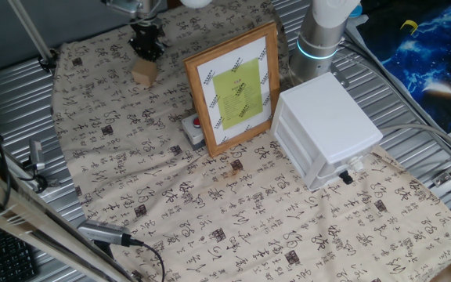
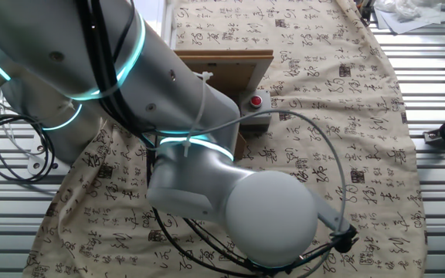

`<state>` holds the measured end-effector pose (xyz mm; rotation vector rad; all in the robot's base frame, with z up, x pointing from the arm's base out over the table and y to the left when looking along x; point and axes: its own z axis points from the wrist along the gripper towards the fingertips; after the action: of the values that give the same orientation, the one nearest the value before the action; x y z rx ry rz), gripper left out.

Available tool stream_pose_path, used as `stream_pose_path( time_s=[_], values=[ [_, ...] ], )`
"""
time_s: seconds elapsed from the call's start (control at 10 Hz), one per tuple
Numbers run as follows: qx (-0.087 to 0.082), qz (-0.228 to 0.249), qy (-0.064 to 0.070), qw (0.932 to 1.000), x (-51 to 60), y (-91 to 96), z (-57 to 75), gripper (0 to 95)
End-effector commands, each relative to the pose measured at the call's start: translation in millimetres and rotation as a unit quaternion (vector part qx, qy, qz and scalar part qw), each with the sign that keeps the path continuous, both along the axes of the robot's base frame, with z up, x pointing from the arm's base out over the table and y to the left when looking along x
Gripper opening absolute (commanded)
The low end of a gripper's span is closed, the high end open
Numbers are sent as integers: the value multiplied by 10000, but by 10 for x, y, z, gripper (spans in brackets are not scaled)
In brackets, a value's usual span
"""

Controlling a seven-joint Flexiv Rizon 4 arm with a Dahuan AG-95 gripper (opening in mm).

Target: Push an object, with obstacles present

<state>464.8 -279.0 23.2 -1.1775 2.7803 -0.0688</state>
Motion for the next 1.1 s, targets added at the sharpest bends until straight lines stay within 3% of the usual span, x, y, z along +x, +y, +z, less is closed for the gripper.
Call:
stream_pose_path(
  time_s=[0.1,0.4,1.1],
  values=[
    [19,21,102,9999,1,-1,4,0],
    [110,24,291,9995,1,-1,4,0],
    [146,14,348,9993,1,-1,4,0]
  ],
)
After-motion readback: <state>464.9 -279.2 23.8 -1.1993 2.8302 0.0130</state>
